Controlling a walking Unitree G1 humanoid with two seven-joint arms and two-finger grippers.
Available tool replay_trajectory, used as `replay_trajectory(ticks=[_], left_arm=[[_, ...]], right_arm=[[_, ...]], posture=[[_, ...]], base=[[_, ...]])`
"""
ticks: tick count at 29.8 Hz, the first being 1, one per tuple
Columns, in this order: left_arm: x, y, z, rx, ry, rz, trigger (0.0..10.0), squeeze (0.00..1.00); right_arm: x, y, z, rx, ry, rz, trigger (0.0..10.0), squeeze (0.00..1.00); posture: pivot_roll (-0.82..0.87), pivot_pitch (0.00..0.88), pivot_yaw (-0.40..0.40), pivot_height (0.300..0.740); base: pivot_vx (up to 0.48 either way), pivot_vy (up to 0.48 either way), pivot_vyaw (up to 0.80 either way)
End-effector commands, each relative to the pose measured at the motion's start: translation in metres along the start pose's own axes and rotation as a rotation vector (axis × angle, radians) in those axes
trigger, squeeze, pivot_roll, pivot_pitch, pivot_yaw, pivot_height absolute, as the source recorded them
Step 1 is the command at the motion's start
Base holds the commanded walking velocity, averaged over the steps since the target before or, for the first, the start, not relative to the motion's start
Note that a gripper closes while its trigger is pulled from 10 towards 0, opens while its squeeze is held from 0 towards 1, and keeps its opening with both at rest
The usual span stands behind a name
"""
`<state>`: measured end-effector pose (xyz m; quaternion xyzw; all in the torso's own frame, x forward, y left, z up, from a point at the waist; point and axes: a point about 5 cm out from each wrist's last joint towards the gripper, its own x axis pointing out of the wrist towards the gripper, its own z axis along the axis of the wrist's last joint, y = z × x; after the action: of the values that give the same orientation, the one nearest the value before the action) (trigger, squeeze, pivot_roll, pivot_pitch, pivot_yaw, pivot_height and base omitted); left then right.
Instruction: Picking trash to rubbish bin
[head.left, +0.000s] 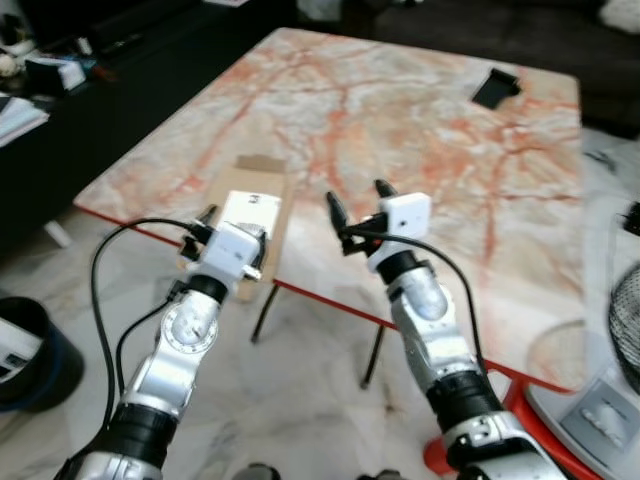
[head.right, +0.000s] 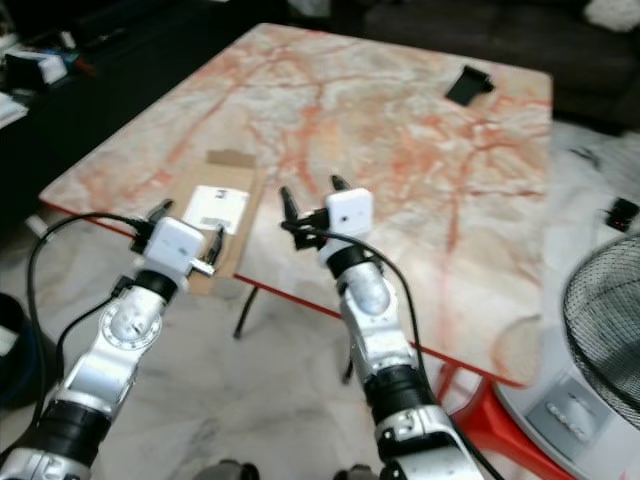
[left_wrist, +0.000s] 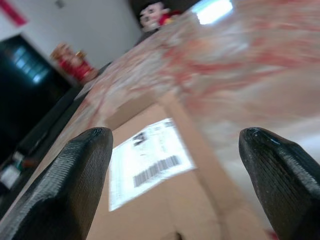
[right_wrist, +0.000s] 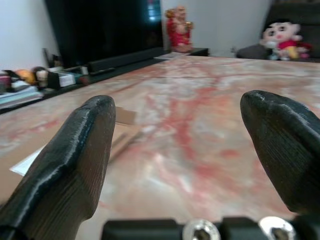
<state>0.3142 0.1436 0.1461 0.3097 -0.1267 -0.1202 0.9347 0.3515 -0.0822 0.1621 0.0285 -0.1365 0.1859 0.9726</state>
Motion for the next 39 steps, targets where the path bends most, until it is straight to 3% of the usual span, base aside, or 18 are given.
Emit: replay_trajectory(ticks=[1, 3, 4, 5, 11, 15, 19, 27, 34, 39], left_arm=[[-0.007, -0.001, 0.005, 0.087, -0.043, -0.054, 10.0, 1.00], [-0.010, -0.003, 0.005, 0.098, -0.047, -0.074, 10.0, 1.00], [-0.012, -0.005, 0.005, 0.113, -0.049, -0.098, 10.0, 0.93], [-0.014, -0.006, 0.005, 0.156, -0.048, -0.129, 10.0, 0.00], [-0.016, -0.005, 0.005, 0.278, -0.041, -0.173, 10.0, 0.00], [-0.020, -0.010, -0.004, 0.387, 0.013, -0.242, 10.0, 0.00], [-0.021, -0.012, -0.009, 0.409, 0.041, -0.263, 10.0, 0.00], [-0.021, -0.007, -0.041, 0.533, 0.242, -0.299, 10.0, 0.00], [-0.015, 0.004, -0.047, 0.569, 0.285, -0.239, 10.0, 0.00], [-0.002, 0.017, -0.046, 0.600, 0.277, -0.170, 10.0, 0.00]], right_arm=[[0.000, 0.006, -0.001, 0.003, 0.002, 0.016, 10.0, 0.00], [-0.001, 0.006, -0.002, 0.004, 0.004, 0.016, 10.0, 0.00], [-0.001, 0.006, -0.002, 0.004, 0.006, 0.017, 10.0, 0.00], [-0.001, 0.007, -0.002, 0.005, 0.007, 0.018, 10.0, 0.00], [0.000, 0.008, -0.002, 0.008, 0.008, 0.023, 10.0, 0.00], [0.000, 0.008, -0.002, 0.009, 0.009, 0.025, 10.0, 0.00], [0.000, 0.008, -0.002, 0.010, 0.009, 0.026, 10.0, 0.00], [0.000, 0.007, -0.002, 0.008, 0.010, 0.021, 10.0, 0.00], [0.000, 0.007, -0.002, 0.007, 0.008, 0.022, 10.0, 0.00], [0.001, 0.008, -0.001, 0.009, 0.008, 0.026, 10.0, 0.00]], posture=[[0.14, 0.155, -0.021, 0.740], [0.14, 0.158, -0.021, 0.740], [0.14, 0.160, -0.022, 0.740], [0.14, 0.161, -0.022, 0.740], [0.15, 0.167, -0.025, 0.740], [0.15, 0.166, -0.024, 0.740], [0.15, 0.166, -0.024, 0.740], [0.14, 0.152, -0.023, 0.740], [0.14, 0.149, -0.026, 0.740], [0.14, 0.154, -0.032, 0.740]], base=[[0.000, 0.000, 0.00], [0.000, 0.000, 0.00], [0.000, 0.000, 0.00], [0.000, 0.000, 0.00], [0.000, 0.000, 0.00], [0.000, 0.000, 0.00], [0.000, 0.000, 0.00], [0.000, 0.000, 0.00], [0.000, 0.000, 0.00], [0.000, 0.000, 0.00]])
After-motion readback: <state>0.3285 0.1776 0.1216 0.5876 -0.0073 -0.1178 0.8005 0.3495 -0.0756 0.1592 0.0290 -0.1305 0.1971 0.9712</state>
